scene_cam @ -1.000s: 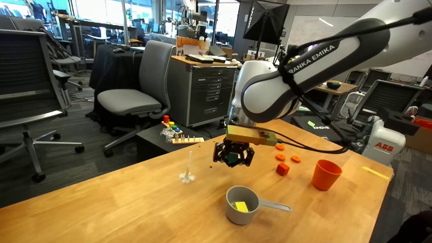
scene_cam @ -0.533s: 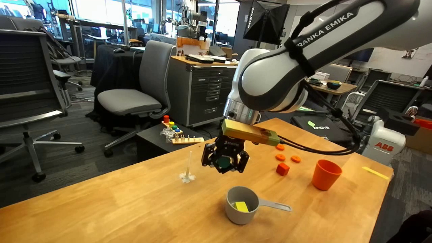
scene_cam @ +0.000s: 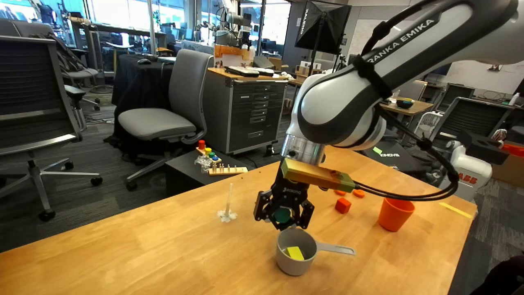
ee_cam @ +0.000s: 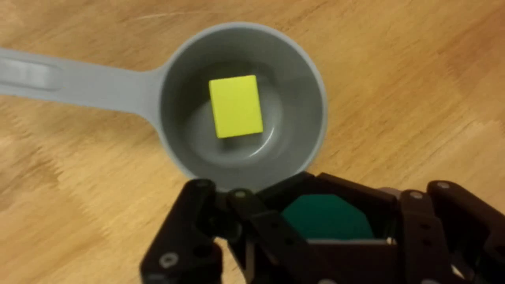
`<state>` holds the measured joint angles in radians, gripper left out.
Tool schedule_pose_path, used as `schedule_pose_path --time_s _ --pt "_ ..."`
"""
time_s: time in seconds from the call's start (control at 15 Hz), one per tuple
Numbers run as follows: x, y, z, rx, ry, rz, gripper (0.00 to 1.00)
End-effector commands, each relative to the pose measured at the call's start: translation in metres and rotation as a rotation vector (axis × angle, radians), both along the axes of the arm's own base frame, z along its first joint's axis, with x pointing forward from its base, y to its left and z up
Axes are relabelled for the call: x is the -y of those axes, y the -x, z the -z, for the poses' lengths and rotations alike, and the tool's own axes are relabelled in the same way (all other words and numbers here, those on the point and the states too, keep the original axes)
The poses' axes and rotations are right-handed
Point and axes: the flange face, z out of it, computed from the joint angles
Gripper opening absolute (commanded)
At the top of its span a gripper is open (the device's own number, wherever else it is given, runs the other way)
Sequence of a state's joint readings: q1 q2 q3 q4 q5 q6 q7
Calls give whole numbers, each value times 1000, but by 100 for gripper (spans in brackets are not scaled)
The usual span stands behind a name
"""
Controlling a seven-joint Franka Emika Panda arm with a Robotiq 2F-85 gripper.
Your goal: Put the yellow, green and the orange blocks inside the grey measuring cup
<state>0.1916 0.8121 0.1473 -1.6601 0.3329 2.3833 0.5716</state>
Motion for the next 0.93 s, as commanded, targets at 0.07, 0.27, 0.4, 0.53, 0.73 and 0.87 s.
schedule_pose_path --time_s 0.07,0.27,0.4,0.53,0.73,0.87 --pt "5 21 -29 16 -7 6 1" --pt "6 28 -45 29 -2 5 1" --pt "5 35 -48 23 -5 1 1" --pt "7 41 -44 1 -24 7 1" --pt "7 54 -31 -47 -64 24 1" --pt "7 63 -22 -71 -85 37 1"
